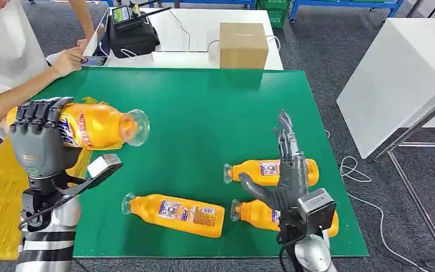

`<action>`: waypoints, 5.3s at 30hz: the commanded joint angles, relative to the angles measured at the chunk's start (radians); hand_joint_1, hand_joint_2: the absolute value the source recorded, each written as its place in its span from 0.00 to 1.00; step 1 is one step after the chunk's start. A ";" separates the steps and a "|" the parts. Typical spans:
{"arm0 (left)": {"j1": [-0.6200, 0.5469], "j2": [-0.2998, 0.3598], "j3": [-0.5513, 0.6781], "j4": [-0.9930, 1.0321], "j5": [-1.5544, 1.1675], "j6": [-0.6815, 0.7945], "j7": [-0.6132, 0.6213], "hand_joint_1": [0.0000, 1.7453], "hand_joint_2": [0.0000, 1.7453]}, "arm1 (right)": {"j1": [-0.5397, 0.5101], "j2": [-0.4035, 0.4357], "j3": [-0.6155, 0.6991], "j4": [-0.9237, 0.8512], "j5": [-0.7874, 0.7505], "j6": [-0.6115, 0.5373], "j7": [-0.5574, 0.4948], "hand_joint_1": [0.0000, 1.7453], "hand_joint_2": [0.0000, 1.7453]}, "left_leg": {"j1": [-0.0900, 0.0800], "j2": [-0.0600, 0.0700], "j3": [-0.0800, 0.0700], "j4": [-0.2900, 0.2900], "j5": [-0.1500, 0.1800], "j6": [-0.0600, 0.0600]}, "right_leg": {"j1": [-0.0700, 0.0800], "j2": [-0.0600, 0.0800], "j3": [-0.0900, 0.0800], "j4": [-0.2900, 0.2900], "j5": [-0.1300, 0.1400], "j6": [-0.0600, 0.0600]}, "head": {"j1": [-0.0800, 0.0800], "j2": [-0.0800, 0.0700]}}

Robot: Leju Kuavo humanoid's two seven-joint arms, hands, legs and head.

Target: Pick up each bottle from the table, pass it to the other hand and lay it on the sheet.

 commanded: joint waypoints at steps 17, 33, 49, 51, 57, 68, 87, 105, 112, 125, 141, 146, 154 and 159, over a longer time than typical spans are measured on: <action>-0.283 0.362 -0.211 0.919 0.119 -0.262 0.162 1.00 1.00 | 0.027 -0.040 -0.132 -0.045 -0.013 0.038 -0.002 0.00 1.00 | 0.003 0.003 0.003 -0.001 0.000 -0.004 | 0.003 0.004 0.002 0.000 0.000 -0.004 | 0.000 0.000; -0.264 0.282 -0.242 1.032 0.117 -0.271 0.180 0.00 1.00 | -0.018 -0.037 -0.107 -0.003 0.036 0.010 0.020 0.00 1.00 | 0.003 0.000 0.003 -0.001 0.000 -0.004 | 0.002 0.002 0.004 -0.001 0.001 -0.004 | 0.000 0.000; -0.289 0.238 -0.226 1.058 0.120 -0.263 0.227 0.00 1.00 | -0.032 -0.045 -0.096 0.010 0.087 -0.015 0.033 0.00 1.00 | 0.003 -0.003 0.008 -0.002 0.001 -0.006 | 0.003 -0.001 0.009 -0.002 0.000 -0.005 | 0.001 0.000; -0.286 0.226 -0.205 1.045 0.150 -0.260 0.203 0.00 1.00 | -0.030 -0.046 -0.098 0.010 0.095 -0.016 0.037 0.00 1.00 | 0.003 -0.004 0.006 -0.001 0.003 -0.005 | 0.002 -0.001 0.008 -0.001 0.000 -0.005 | 0.001 0.000; -0.225 0.193 -0.174 0.833 0.353 -0.379 0.010 0.00 1.00 | -0.011 -0.045 -0.111 0.006 0.117 -0.007 0.048 0.00 1.00 | 0.003 -0.008 0.005 -0.001 0.003 -0.005 | 0.003 -0.003 0.008 -0.001 -0.001 -0.005 | 0.001 0.000; -0.104 0.288 -0.289 0.490 0.552 -0.573 -0.056 0.00 1.00 | -0.058 -0.057 -0.045 0.085 0.200 0.035 0.081 0.00 1.00 | 0.004 -0.001 0.004 0.000 0.001 -0.006 | 0.004 0.000 0.005 -0.001 0.000 -0.005 | 0.001 0.000; 0.000 0.114 -0.182 0.143 0.983 -0.635 -0.261 0.00 1.00 | -0.224 -0.031 0.382 0.400 0.643 0.018 0.219 0.00 1.00 | 0.004 -0.002 0.003 -0.001 0.001 -0.006 | 0.004 0.001 0.005 -0.001 0.001 -0.005 | 0.000 0.000; -0.009 0.017 -0.205 0.143 1.117 -0.566 -0.228 0.00 1.00 | -0.270 0.028 0.546 0.607 0.696 -0.053 0.289 0.00 1.00 | 0.004 -0.005 0.003 -0.001 0.001 -0.006 | 0.004 -0.001 0.005 -0.001 0.000 -0.005 | 0.001 0.000; 0.025 0.008 -0.180 0.117 1.125 -0.564 -0.223 0.00 1.00 | -0.274 0.008 0.561 0.641 0.863 -0.077 0.445 0.00 1.00 | 0.004 -0.004 0.002 -0.001 0.001 -0.006 | 0.004 0.000 0.004 -0.001 0.001 -0.005 | 0.001 0.000; 0.068 0.003 -0.154 0.084 1.129 -0.558 -0.216 0.00 1.00 | -0.273 -0.083 0.566 0.644 0.970 0.016 0.534 0.00 1.00 | 0.004 -0.005 0.001 -0.001 0.002 -0.005 | 0.004 -0.001 0.003 -0.001 0.001 -0.004 | 0.001 0.000; -0.015 -0.001 -0.254 0.158 1.159 -0.545 -0.218 0.00 1.00 | -0.328 -0.054 0.497 0.856 0.855 0.084 0.510 0.93 1.00 | 0.004 -0.005 0.002 -0.001 0.003 -0.006 | 0.004 -0.003 0.003 -0.001 0.001 -0.004 | 0.001 0.000; -0.021 -0.001 -0.262 0.160 1.162 -0.546 -0.217 0.00 1.00 | -0.335 -0.054 0.498 0.874 0.853 0.089 0.506 1.00 1.00 | 0.004 -0.003 0.004 -0.001 0.003 -0.006 | 0.004 -0.003 0.005 -0.001 0.001 -0.005 | 0.001 0.000; -0.031 -0.002 -0.273 0.144 1.175 -0.540 -0.211 0.00 1.00 | -0.351 -0.025 0.489 0.912 0.858 0.081 0.510 1.00 1.00 | 0.004 -0.003 0.005 -0.001 0.003 -0.006 | 0.004 -0.003 0.006 -0.002 0.001 -0.006 | 0.001 0.000; -0.023 0.004 -0.277 0.140 1.187 -0.534 -0.211 0.00 1.00 | -0.348 -0.011 0.462 0.929 0.857 0.039 0.507 1.00 1.00 | 0.004 -0.003 0.006 -0.002 0.003 -0.007 | 0.004 -0.003 0.006 -0.001 0.002 -0.008 | 0.001 0.000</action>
